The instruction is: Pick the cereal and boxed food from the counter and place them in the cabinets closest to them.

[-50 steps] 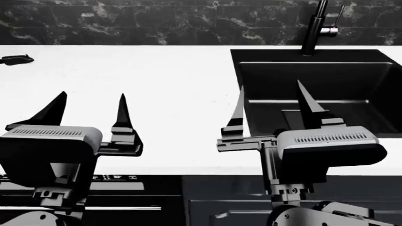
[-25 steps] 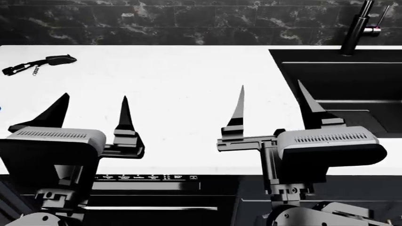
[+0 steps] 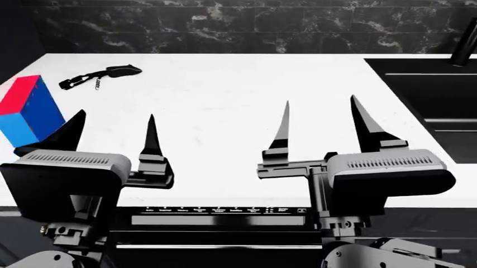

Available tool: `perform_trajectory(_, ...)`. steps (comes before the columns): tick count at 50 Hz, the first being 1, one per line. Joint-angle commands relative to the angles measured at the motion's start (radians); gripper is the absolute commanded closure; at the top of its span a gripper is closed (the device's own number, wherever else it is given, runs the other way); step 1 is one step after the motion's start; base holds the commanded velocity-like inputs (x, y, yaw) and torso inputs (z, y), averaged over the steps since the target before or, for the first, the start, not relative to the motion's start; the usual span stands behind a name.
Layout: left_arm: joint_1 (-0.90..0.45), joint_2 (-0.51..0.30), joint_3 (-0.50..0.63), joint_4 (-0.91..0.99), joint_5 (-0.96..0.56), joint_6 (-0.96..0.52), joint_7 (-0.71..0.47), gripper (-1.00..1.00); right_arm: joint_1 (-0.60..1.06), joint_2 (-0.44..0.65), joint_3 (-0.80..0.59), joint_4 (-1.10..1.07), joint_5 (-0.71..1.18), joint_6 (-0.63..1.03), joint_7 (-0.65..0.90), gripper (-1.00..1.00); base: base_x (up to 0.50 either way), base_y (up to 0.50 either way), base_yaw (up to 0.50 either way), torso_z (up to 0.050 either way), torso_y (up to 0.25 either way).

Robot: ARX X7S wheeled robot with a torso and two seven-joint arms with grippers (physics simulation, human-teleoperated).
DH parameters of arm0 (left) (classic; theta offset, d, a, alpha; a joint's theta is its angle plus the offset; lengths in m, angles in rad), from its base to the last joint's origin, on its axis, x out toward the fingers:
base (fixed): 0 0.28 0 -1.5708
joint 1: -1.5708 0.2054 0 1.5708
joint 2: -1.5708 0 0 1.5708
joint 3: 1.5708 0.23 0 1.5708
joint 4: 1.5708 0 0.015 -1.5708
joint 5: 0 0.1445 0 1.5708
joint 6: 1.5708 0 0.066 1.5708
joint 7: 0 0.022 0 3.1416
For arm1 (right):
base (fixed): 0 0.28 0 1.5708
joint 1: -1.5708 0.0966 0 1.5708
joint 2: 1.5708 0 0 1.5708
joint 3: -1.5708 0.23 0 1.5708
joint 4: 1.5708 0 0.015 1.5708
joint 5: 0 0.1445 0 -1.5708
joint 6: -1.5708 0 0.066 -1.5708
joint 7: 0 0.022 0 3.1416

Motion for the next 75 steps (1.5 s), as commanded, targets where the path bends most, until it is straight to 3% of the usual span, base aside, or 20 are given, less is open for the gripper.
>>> perform_trajectory(1, 0.004, -0.002, 0.005, 0.002, 0.005, -0.004, 0.007, -1.0, -0.01, -0.001, 0.007, 0.005, -0.001, -0.003, 0.0, -1.0, 0.0, 0.5, 0.0, 0.0, 0.0)
perform_trajectory(64, 0.019, -0.012, -0.006, 0.018, -0.003, 0.015, 0.025, -1.0, -0.022, 0.015, 0.036, -0.028, -0.007, 0.034, -0.002, -1.0, 0.0, 0.5, 0.0, 0.0, 0.0)
perform_trajectory(66, 0.019, -0.012, -0.006, 0.018, -0.002, 0.016, 0.025, -1.0, -0.041, 0.022, 0.054, -0.022, -0.008, -0.025, 0.0, -1.0, 0.0, 0.0, 0.0, 0.0, 0.0)
perform_trajectory(75, 0.018, -0.011, -0.012, 0.017, -0.009, 0.019, 0.024, -1.0, -0.029, 0.038, 0.068, -0.038, 0.018, 0.01, 0.016, -1.0, 0.0, 0.0, 0.0, 0.0, 0.0)
